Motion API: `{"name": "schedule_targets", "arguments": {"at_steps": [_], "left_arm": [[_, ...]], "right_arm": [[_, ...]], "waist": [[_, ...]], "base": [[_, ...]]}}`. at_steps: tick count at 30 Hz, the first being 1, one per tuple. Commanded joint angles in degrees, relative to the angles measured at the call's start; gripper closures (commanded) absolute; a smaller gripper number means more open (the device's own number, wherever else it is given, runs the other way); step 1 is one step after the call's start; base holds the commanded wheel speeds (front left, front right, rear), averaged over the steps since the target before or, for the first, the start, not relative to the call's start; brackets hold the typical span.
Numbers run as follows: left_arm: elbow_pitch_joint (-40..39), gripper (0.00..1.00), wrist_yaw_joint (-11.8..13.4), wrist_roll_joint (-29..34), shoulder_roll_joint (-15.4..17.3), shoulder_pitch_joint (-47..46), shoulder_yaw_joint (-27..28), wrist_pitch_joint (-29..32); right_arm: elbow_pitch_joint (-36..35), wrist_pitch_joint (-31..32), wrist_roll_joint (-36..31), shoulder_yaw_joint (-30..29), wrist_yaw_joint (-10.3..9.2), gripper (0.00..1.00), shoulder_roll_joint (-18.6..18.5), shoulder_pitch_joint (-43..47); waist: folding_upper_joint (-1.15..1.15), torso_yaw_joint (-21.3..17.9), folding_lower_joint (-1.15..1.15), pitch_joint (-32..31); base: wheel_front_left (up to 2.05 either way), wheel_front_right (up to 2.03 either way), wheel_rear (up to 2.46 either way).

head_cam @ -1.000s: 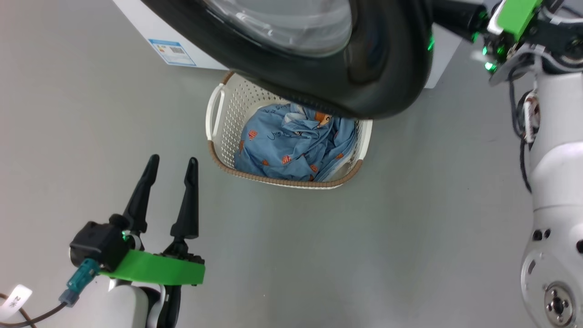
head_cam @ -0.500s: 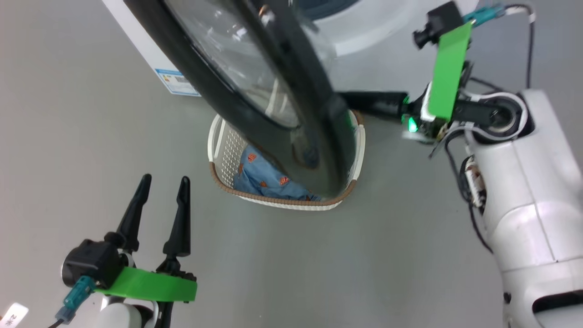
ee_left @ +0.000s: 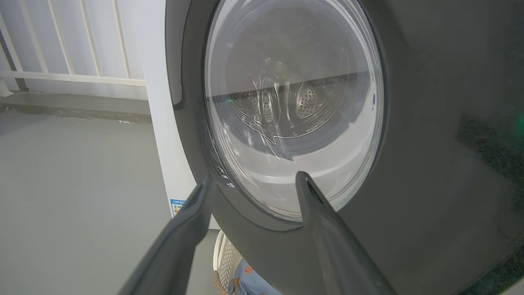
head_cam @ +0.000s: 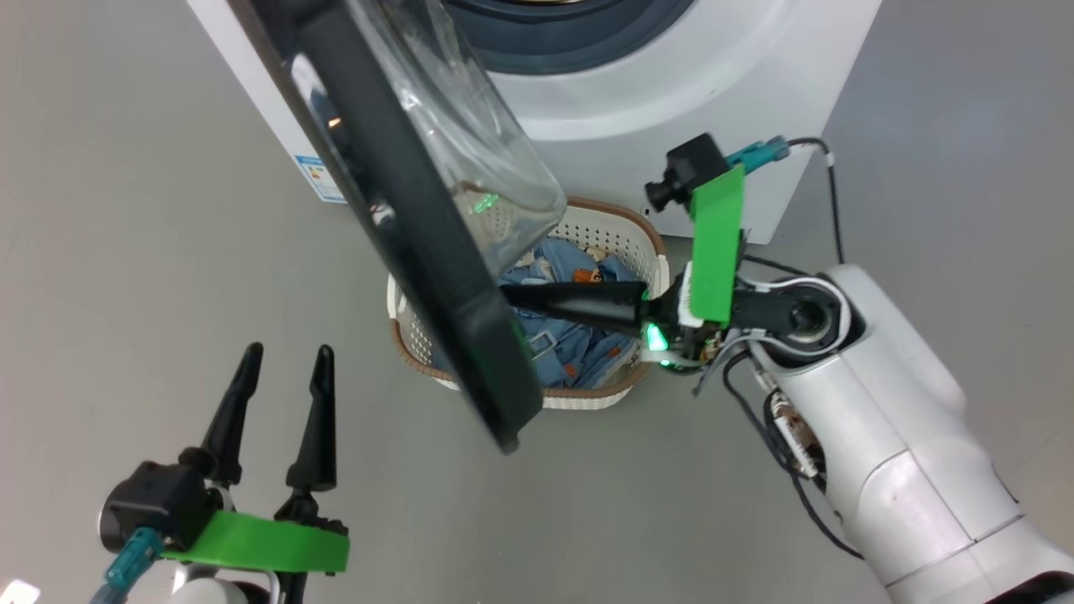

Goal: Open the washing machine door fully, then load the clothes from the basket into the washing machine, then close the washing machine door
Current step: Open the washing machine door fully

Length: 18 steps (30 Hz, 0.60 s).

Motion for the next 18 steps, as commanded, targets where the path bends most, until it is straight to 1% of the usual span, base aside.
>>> {"name": "schedule_targets", "arguments": {"at_steps": [1, 10, 18], "left_arm": [[-1.6, 0.00, -0.2, 0.5, 1.3, -0.1, 2.4, -0.5], [-1.8, 0.00, -0.2, 0.8, 1.3, 0.1, 3.9, -0.5], [-1.7, 0.00, -0.2, 1.0, 1.1, 0.1, 4.9, -0.5]], "right_arm": [[-1.6, -0.9, 1.9, 2.5, 0.10, 1.00, 1.9, 1.1], [-2.5, -7.3, 11.1, 12.4, 0.10, 1.00, 1.9, 1.1], [-2.8, -12.2, 16.4, 19.0, 0.10, 1.00, 1.9, -0.2]], "waist": [[0.00, 0.1, 0.00, -0.1], [0.00, 0.3, 0.00, -0.1], [0.00, 0.6, 0.00, 0.1]], "base": [[0.00, 0.00, 0.00], [0.00, 0.00, 0.00], [0.00, 0.00, 0.00]]}}
